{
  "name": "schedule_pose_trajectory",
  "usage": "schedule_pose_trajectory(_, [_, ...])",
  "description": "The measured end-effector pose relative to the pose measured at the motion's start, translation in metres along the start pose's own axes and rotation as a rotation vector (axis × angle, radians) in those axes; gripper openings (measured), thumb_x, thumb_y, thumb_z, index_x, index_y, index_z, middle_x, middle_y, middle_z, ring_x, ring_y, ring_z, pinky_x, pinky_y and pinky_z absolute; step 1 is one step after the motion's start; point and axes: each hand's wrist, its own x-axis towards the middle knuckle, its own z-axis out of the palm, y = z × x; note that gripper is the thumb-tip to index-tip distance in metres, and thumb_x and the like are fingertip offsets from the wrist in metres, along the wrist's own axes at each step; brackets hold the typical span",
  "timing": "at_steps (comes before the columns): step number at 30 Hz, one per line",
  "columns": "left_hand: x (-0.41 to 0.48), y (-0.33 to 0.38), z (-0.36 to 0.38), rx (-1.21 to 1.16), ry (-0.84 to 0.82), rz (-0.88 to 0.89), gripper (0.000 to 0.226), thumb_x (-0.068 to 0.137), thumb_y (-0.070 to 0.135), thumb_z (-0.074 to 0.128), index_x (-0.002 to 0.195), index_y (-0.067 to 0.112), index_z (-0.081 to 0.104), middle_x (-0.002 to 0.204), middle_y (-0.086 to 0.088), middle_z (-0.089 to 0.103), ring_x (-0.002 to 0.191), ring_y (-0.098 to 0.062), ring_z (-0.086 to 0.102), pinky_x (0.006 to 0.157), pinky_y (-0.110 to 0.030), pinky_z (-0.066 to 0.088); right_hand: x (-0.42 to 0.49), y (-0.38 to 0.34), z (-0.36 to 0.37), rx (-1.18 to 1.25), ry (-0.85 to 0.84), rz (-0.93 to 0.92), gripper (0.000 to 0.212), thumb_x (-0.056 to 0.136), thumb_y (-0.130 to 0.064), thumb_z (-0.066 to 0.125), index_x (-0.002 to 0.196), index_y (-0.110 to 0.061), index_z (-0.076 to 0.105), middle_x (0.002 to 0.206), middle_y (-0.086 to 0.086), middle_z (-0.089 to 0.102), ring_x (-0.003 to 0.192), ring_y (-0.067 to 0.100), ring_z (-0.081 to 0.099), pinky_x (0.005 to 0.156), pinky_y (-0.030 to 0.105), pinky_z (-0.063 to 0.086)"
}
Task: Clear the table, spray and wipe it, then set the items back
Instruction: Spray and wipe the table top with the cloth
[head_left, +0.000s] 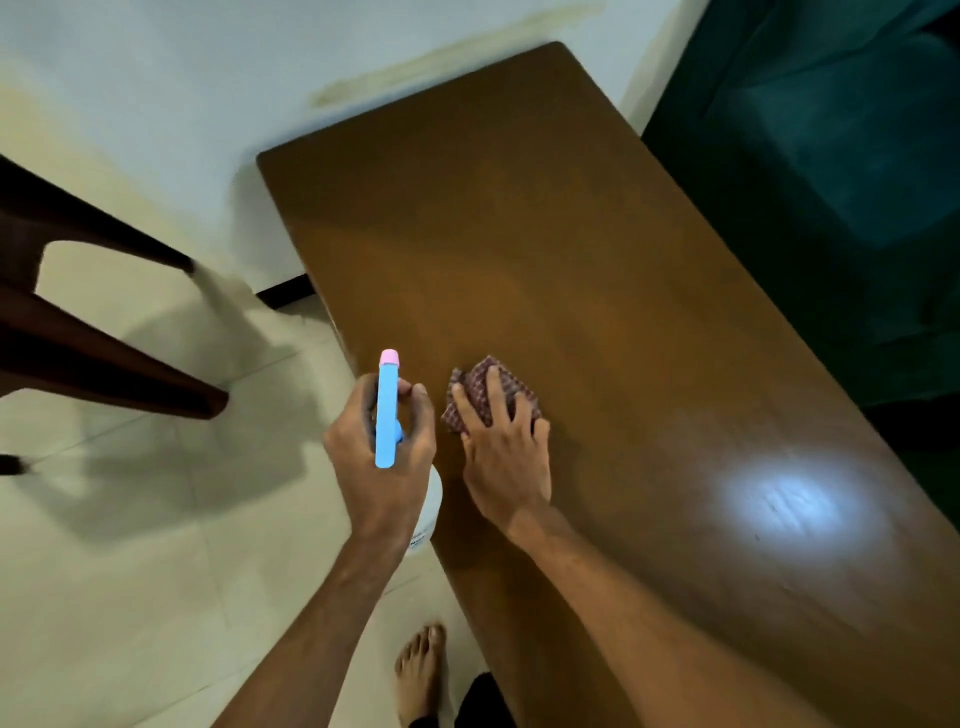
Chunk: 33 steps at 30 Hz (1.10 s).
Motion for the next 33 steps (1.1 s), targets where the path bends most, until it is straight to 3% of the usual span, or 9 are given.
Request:
schedule_pose_trajectory(5, [-0.004,-0.015,-0.033,0.044,0.051,-0.001,0.015,0.089,0.009,0.071,0.084,0.013,0.058,0.062,0.014,0.048,0.051,-0.005,0.05,0.05,-0.007,0.036,-0.044,-0.023,0.02,-0.045,-0.131,-0.27,0.07,0.102,-0.037,0.039,0.156,-0.038,-0.006,0.166,0.003,-0.011,0.15,0.038,0.014,0.116,0.055,0.024])
schedule_pose_trajectory(9, [-0.012,-0.015,-0.031,0.023,0.0,0.02,0.012,0.089,0.008,0.071,0.083,0.01,0.06,0.062,0.009,0.052,0.051,-0.01,0.05,0.051,-0.009,0.037,-0.049,0.018,0.014,-0.126,-0.111,-0.466,0.066,0.103,-0.04,0.039,0.156,-0.042,0.0,0.167,0.0,-0.003,0.146,0.034,0.025,0.109,0.051,0.033])
schedule_pose_trajectory(11, [-0.018,-0.01,-0.018,0.001,-0.022,0.025,0.009,0.089,0.009,0.071,0.085,0.009,0.063,0.065,0.009,0.055,0.054,-0.01,0.053,0.052,-0.009,0.04,-0.047,0.047,0.007,-0.157,-0.113,-0.455,0.065,0.103,-0.042,0.037,0.156,-0.042,0.0,0.167,0.001,-0.004,0.143,0.034,0.027,0.108,0.05,0.033])
schedule_pose_trajectory(16, [-0.034,0.016,0.031,-0.061,-0.106,0.072,0.01,0.089,0.018,0.07,0.088,0.009,0.064,0.071,0.011,0.059,0.062,-0.011,0.06,0.059,-0.009,0.045,-0.028,0.131,-0.021,-0.208,-0.004,-0.229,0.058,0.104,-0.04,0.035,0.157,-0.04,0.011,0.166,0.006,0.009,0.13,0.034,0.036,0.098,0.049,0.038])
schedule_pose_trajectory(26, [-0.083,0.072,0.144,-0.113,-0.285,0.155,0.011,0.089,0.012,0.072,0.084,0.008,0.064,0.068,0.007,0.059,0.059,-0.01,0.06,0.057,-0.008,0.043,-0.036,0.302,-0.056,-0.078,0.139,0.489,0.051,0.105,-0.04,0.03,0.155,-0.038,0.021,0.164,0.004,0.016,0.127,0.035,0.034,0.101,0.048,0.031])
schedule_pose_trajectory(33, [-0.097,0.087,0.16,-0.117,-0.283,0.157,0.01,0.089,0.012,0.073,0.085,0.01,0.064,0.069,0.008,0.061,0.059,-0.014,0.061,0.057,-0.011,0.047,-0.064,0.334,-0.051,-0.003,0.173,0.719,0.053,0.104,-0.039,0.035,0.156,-0.036,0.022,0.164,0.007,0.014,0.131,0.039,0.031,0.106,0.052,0.03])
